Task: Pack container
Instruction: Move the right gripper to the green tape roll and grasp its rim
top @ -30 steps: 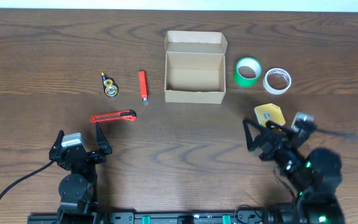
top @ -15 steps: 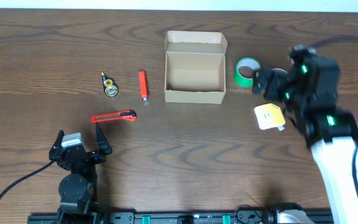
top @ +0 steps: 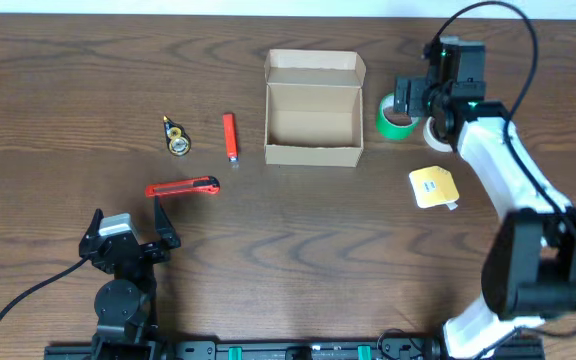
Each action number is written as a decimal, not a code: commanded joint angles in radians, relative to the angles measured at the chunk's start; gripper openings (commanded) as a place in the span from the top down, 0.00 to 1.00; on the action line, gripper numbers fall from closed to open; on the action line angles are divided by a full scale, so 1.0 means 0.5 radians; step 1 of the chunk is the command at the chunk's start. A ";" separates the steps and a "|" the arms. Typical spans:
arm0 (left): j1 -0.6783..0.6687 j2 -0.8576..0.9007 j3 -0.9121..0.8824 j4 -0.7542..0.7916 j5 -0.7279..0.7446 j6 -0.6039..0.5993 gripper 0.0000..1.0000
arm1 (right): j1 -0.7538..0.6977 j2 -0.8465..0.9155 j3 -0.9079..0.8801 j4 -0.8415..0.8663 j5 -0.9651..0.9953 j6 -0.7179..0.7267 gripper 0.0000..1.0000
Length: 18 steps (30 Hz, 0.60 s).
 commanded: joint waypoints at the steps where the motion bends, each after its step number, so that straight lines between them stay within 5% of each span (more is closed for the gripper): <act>1: 0.007 -0.015 -0.069 -0.022 -0.020 0.021 0.05 | -0.034 0.115 0.031 0.026 0.012 -0.166 0.01; 11: 0.007 -0.015 -0.069 -0.023 -0.020 0.021 0.04 | -0.053 0.420 0.031 0.272 -0.043 -0.285 0.08; 18: 0.007 -0.015 -0.069 -0.023 -0.020 0.021 0.05 | -0.053 0.498 0.031 0.359 -0.089 -0.291 0.37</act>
